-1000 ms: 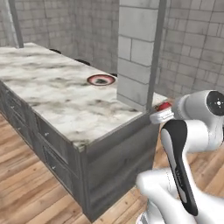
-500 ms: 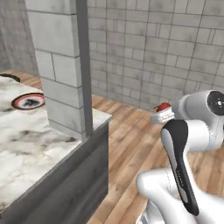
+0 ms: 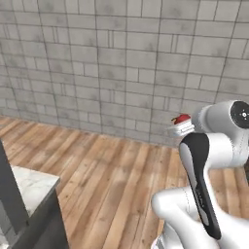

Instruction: Take the cheese, steak, and bell pepper from the fridge and place them on the plate on the dining counter to create an appetizer plate.

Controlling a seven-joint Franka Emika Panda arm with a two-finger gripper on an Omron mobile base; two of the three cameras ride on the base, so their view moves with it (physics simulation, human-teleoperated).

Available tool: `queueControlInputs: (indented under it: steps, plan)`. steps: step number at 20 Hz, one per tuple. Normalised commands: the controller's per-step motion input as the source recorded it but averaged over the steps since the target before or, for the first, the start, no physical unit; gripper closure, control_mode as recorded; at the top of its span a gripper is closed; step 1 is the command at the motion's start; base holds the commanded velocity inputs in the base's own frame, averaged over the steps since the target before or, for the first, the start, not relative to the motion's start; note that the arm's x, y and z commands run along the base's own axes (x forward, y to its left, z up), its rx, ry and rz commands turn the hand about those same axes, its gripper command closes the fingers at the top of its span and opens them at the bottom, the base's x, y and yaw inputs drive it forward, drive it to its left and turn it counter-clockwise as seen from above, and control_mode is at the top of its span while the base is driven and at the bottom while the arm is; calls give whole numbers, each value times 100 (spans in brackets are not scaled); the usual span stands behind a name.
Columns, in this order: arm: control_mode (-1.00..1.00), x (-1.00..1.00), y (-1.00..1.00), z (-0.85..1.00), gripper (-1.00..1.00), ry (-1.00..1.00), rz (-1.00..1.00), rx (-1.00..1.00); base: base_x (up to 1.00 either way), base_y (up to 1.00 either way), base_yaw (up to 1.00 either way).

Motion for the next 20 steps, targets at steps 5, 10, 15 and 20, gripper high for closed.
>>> queueControlInputs:
  steps: [5,10,15,20]
  plan:
    - [100,0,0,0,100,0,0,0,98,-38,19]
    - [100,0,0,0,100,0,0,0,98,-16,64]
    - [100,0,0,0,100,0,0,0,78,-6,83]
    - [100,0,0,0,100,0,0,0,77,-1,84]
